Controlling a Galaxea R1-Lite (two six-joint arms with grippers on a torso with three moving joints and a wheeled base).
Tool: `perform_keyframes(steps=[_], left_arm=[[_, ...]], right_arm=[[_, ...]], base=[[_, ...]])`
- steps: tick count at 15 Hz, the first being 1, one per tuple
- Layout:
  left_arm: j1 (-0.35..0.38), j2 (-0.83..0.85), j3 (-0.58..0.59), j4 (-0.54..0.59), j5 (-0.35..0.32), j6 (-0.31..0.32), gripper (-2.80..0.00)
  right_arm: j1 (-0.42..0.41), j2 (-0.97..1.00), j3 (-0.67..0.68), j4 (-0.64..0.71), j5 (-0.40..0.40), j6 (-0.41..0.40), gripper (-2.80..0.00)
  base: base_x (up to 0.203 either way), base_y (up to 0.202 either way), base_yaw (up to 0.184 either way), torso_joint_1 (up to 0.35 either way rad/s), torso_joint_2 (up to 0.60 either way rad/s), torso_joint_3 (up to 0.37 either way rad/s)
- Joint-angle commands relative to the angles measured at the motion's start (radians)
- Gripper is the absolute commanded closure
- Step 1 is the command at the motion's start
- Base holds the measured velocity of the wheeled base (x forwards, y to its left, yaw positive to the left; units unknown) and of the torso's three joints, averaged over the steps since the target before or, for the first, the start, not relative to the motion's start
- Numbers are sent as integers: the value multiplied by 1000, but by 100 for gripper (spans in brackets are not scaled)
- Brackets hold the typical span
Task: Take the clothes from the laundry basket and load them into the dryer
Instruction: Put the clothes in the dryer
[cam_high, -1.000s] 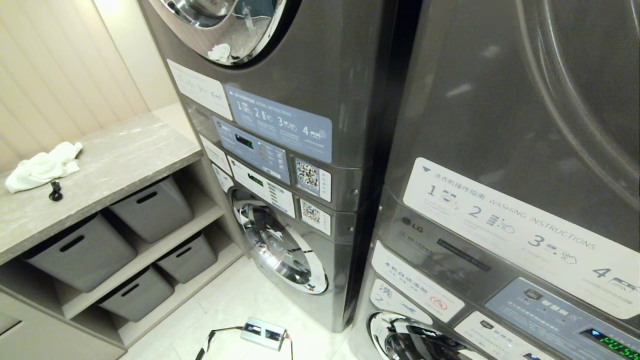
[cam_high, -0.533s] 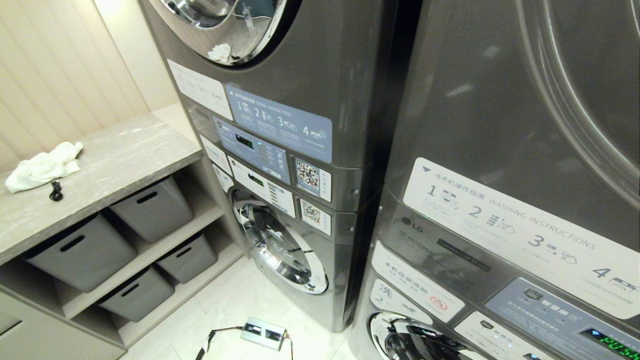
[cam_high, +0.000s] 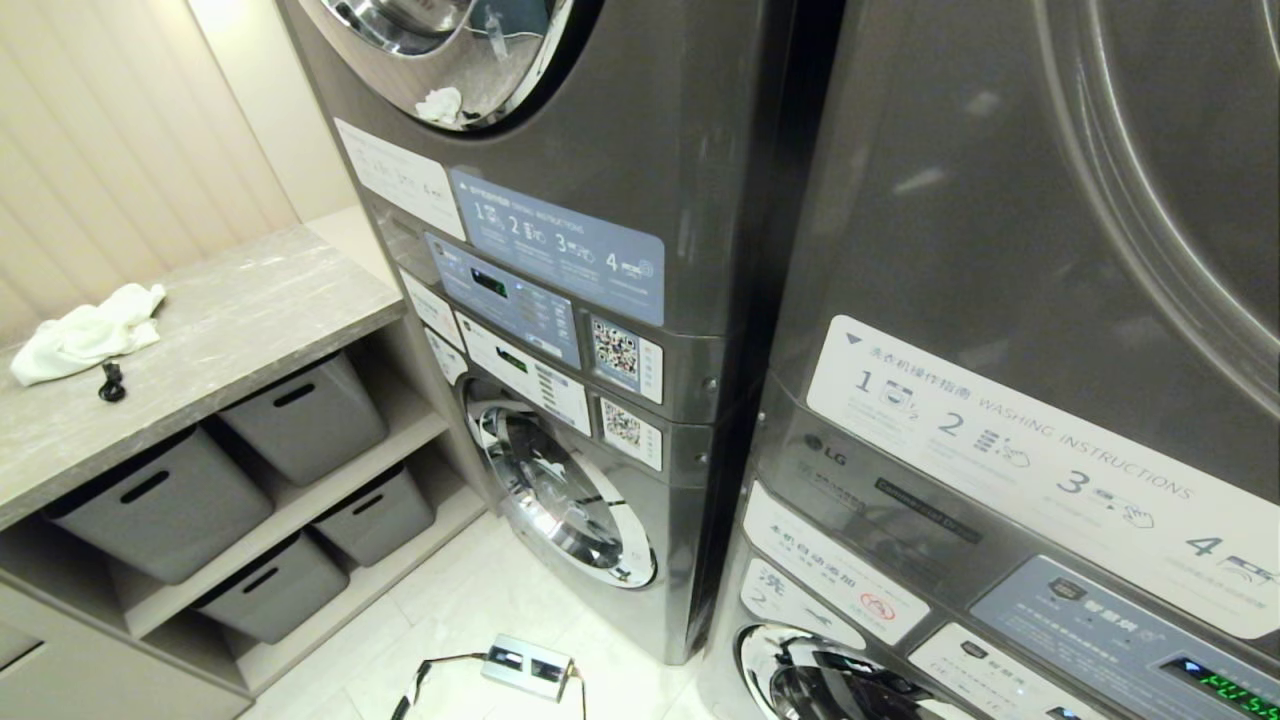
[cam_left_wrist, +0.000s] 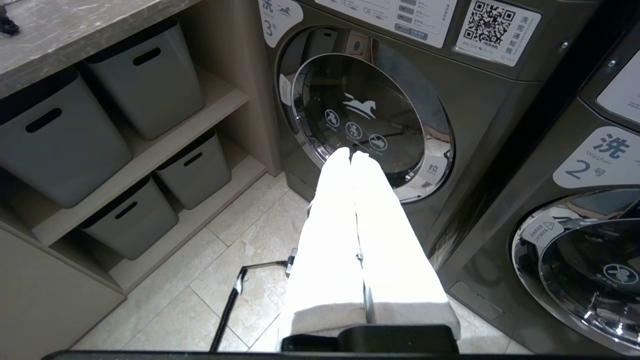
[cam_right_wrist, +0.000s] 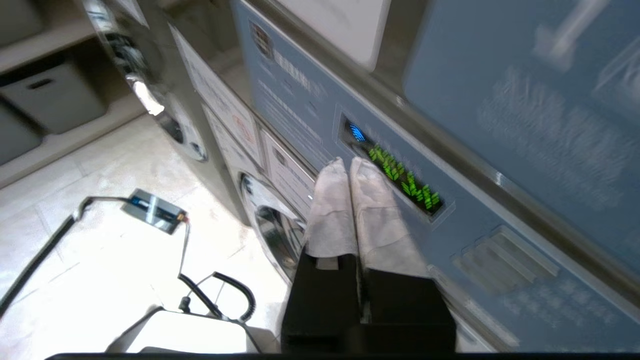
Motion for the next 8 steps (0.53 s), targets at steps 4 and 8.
perform_keyframes(steps=[4,8], left_arm=[[0,0,0,1,-1,0,0],[0,0,0,-2,3,-4,0]], right_arm=[[-1,4,91,-5,-118,16,0],[0,24,77,45,-210,92,0]], base=[[0,0,0,0,0,0],[0,0,0,0,0,0]])
